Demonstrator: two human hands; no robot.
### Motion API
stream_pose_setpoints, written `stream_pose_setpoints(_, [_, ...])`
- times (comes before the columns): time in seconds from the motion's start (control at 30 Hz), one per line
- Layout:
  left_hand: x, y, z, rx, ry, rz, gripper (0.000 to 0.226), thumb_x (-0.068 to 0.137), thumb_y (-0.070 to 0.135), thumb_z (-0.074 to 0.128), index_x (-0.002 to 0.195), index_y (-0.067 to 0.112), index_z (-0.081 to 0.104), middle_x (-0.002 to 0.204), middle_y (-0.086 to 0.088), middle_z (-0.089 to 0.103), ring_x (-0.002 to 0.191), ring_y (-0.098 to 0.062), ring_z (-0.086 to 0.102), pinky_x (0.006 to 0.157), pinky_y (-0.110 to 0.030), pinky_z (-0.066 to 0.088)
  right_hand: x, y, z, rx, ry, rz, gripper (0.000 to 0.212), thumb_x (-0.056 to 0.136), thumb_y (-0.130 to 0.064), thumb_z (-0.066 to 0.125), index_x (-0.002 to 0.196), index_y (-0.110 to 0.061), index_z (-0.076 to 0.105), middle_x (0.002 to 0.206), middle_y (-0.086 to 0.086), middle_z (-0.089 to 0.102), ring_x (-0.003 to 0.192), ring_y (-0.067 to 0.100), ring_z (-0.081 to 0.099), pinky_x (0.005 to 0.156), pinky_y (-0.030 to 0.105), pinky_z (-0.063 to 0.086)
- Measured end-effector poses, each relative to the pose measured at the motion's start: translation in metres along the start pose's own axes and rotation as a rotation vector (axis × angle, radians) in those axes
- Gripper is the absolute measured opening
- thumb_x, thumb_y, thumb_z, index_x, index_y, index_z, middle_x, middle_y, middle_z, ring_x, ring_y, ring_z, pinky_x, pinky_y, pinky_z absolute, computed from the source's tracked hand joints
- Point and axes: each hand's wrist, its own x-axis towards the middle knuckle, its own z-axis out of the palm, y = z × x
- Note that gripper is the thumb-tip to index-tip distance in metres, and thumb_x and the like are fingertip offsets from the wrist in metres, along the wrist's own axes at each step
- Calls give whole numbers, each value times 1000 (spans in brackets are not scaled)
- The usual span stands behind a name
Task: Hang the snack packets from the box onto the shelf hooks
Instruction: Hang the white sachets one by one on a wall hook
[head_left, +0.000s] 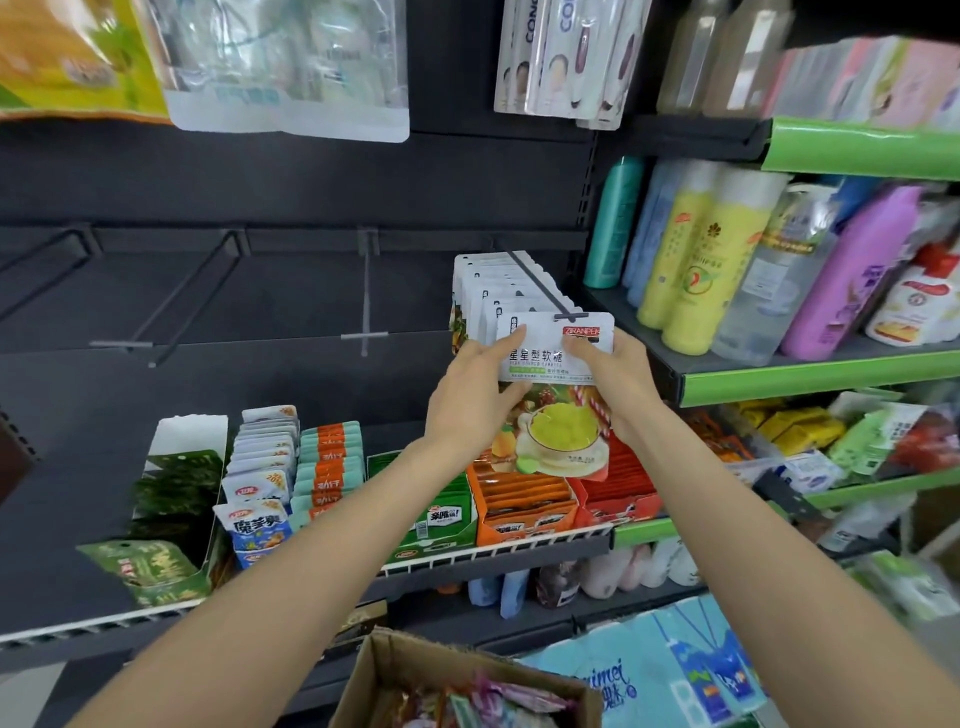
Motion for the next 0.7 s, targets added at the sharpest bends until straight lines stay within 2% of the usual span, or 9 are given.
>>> stream_pose_setpoints(0.1, [-3, -4, 2, 87, 27, 14, 55, 93, 32, 56, 143, 38, 33, 101, 6, 41, 93, -17, 55, 71, -32, 47, 0, 2, -1, -32, -5, 11, 16, 87, -8, 64, 103, -11, 65, 97, 7, 70, 82, 15, 68, 70, 26, 57])
stream_pose_setpoints(0.2, [-5, -7, 5, 166, 42, 25, 55, 94, 34, 54, 144, 38, 31, 99, 5, 41, 91, -17, 54, 65, -28, 42, 1, 6, -1, -28, 5, 32, 17, 86, -9, 66, 103, -10, 64, 101, 10, 70, 86, 19, 68, 78, 35, 57])
stream_pose_setpoints(0.27, [-2, -7, 5, 201, 41, 14, 55, 95, 34, 53, 145, 37, 31, 101, 3, 43, 95, -18, 53, 66, -30, 43, 4, 9, 0, -92, 59, 17, 21, 83, -14, 69, 102, -11, 62, 101, 8, 69, 90, 21, 67, 83, 40, 56])
stream_pose_setpoints(0.33, [3, -7, 6, 249, 16, -6, 55, 96, 33, 52, 145, 36, 30, 108, -3, 49, 100, -22, 53, 70, -33, 45, 8, 10, 3, -307, 163, -72, 30, 81, -21, 73, 103, -12, 54, 101, 3, 64, 94, 19, 62, 84, 37, 51])
stream_pose_setpoints(0.43, [10, -6, 8, 311, -27, -34, 58, 96, 31, 51, 147, 38, 24, 114, -8, 50, 103, -25, 53, 75, -39, 50, 12, 13, 9, -584, 264, -250, 39, 82, -20, 70, 113, -14, 47, 110, 5, 53, 93, 16, 51, 75, 29, 38])
stream_pose_setpoints(0.5, [14, -6, 10, 306, -34, -58, 61, 96, 30, 52, 147, 39, 22, 115, -9, 49, 102, -26, 53, 76, -40, 50, 16, 15, 12, -690, 291, -274, 35, 87, -18, 65, 116, -16, 46, 113, 7, 49, 96, 20, 51, 72, 29, 35])
stream_pose_setpoints(0.57, [17, -6, 10, 300, -28, -81, 61, 96, 29, 53, 147, 39, 22, 117, -10, 48, 102, -26, 54, 76, -39, 50, 20, 17, 14, -704, 292, -263, 32, 89, -18, 62, 117, -15, 47, 115, 10, 50, 101, 26, 54, 72, 30, 37])
stream_pose_setpoints(0.7, [16, -4, 8, 250, -7, -94, 58, 95, 28, 53, 146, 36, 28, 121, -8, 45, 102, -25, 53, 76, -38, 50, 24, 21, 15, -619, 249, -256, 38, 87, -12, 64, 120, -10, 46, 117, 11, 51, 104, 25, 55, 79, 29, 40])
